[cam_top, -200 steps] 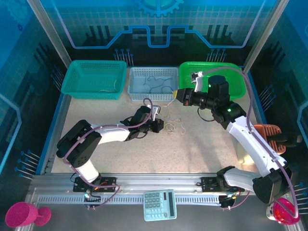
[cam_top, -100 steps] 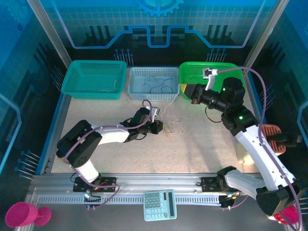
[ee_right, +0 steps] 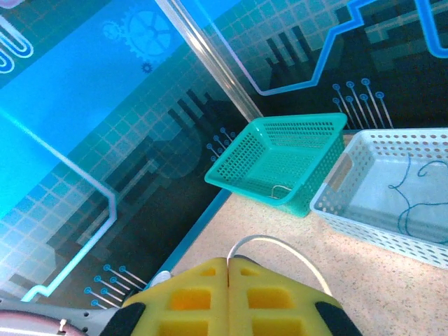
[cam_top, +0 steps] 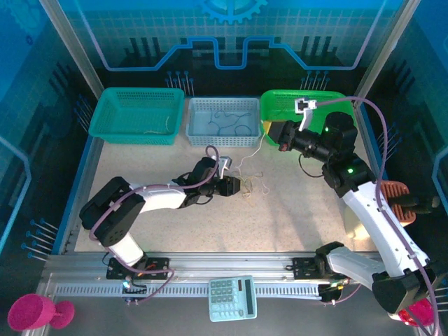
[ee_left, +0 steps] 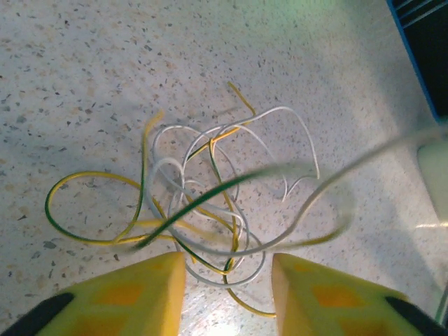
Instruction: Untangle the cables
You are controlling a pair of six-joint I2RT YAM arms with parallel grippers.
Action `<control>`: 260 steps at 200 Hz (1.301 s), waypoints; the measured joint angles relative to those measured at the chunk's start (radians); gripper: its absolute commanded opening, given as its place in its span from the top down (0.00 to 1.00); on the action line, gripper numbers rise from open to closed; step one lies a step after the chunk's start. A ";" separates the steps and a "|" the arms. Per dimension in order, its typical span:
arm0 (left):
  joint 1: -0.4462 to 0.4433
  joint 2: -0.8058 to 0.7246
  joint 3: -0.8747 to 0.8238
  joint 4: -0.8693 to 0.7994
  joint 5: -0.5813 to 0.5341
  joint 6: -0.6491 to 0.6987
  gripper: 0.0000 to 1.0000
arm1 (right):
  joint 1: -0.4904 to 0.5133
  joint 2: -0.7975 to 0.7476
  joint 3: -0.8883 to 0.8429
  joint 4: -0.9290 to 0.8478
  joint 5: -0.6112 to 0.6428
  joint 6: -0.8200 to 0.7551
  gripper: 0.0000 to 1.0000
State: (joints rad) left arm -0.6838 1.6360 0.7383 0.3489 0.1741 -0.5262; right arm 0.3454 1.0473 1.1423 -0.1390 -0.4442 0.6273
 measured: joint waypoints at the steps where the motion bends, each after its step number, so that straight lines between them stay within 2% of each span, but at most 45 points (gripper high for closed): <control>1: 0.000 0.000 0.000 0.000 0.000 -0.002 0.53 | 0.000 0.000 0.001 0.000 -0.002 0.000 1.00; 24: 0.000 -0.031 -0.002 -0.003 -0.002 0.003 0.41 | 0.000 0.022 0.024 -0.001 -0.018 -0.001 1.00; 54: 0.000 -0.087 -0.005 -0.012 -0.008 0.011 0.30 | 0.000 0.032 0.050 0.001 -0.035 -0.006 1.00; 104: 0.000 -0.229 -0.021 -0.089 -0.032 0.039 0.17 | 0.000 0.038 0.076 0.028 -0.062 0.002 1.00; 155: 0.000 -0.505 0.010 -0.241 -0.058 0.113 0.10 | 0.000 0.038 0.077 0.035 -0.071 0.002 1.00; 182: 0.000 -0.556 0.113 -0.303 -0.056 0.166 0.10 | 0.014 0.045 0.079 0.028 -0.091 0.000 1.00; 199: 0.000 -0.546 0.195 -0.324 -0.045 0.198 0.13 | 0.031 0.059 0.093 0.014 -0.106 -0.003 1.00; 232: 0.000 -0.458 0.355 -0.338 -0.007 0.271 0.25 | 0.056 0.074 0.122 -0.007 -0.135 -0.015 1.00; 260: 0.011 -0.380 0.423 -0.344 0.034 0.302 0.31 | 0.062 0.074 0.130 -0.018 -0.154 -0.019 1.00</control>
State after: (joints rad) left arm -0.6724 1.2564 1.1618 0.0048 0.2085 -0.2245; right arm 0.4072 1.1217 1.2720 -0.1574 -0.5980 0.6086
